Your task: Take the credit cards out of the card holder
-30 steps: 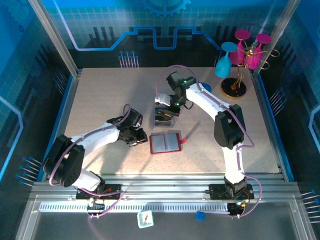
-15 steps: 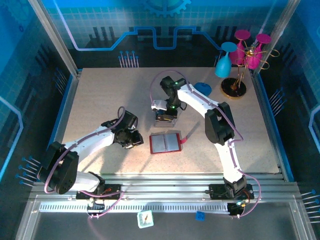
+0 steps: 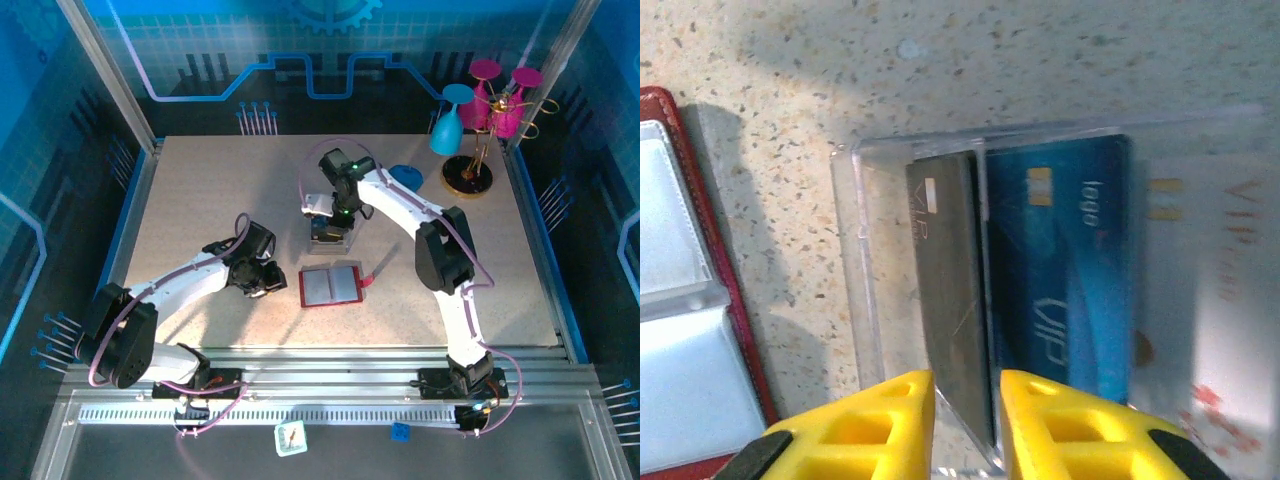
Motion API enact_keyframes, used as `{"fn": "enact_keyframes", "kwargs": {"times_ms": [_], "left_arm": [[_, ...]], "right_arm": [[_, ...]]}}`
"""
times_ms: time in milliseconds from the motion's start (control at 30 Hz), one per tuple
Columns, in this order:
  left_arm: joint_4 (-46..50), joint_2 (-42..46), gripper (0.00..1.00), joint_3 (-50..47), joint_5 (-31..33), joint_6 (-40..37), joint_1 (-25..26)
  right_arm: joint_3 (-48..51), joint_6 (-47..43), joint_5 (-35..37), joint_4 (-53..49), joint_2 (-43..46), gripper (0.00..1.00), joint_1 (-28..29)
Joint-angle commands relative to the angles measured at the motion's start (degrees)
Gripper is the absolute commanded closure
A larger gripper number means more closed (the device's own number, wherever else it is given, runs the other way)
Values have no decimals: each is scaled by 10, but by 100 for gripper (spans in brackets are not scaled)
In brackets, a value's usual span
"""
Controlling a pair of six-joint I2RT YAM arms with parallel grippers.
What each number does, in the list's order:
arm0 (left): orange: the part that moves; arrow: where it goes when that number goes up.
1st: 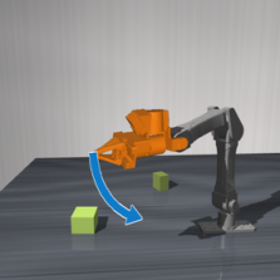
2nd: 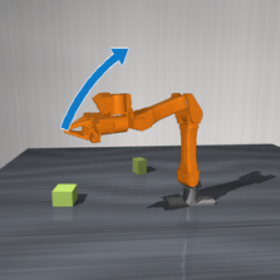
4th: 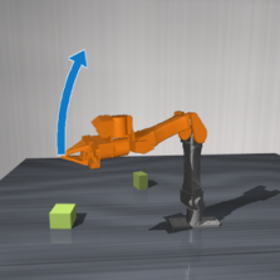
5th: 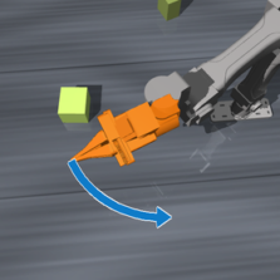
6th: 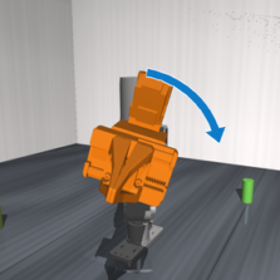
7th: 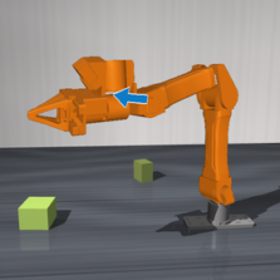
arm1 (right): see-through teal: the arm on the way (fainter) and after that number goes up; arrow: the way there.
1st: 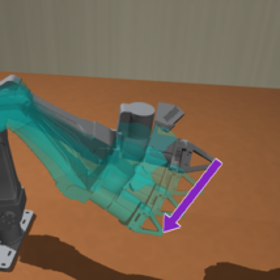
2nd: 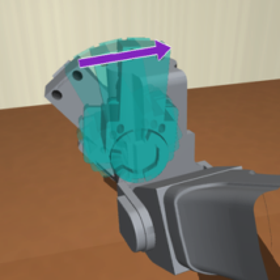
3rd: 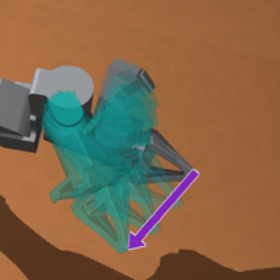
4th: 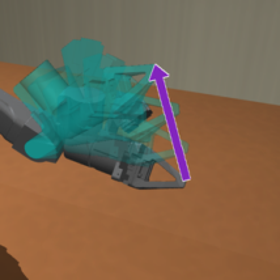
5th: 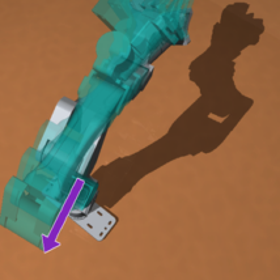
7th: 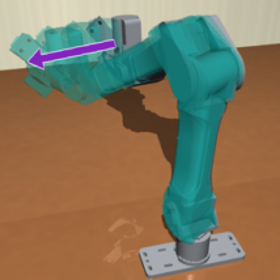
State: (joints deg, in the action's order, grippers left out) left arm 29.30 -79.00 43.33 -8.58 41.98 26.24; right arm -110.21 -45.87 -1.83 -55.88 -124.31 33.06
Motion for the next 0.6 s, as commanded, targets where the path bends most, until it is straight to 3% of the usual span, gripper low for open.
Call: {"fn": "enact_keyframes", "kwargs": {"times_ms": [0, 167, 567], "left_arm": [[2, 3, 77, -7, -4, 4, -4], [-6, 2, 76, -10, -10, 6, -5], [-14, -10, 76, -3, -20, 4, -4]], "right_arm": [[40, 17, 35, 64, 55, 74, 6], [64, 25, 46, 80, 65, 72, 6], [138, 63, 30, 136, 75, 56, 26]]}}
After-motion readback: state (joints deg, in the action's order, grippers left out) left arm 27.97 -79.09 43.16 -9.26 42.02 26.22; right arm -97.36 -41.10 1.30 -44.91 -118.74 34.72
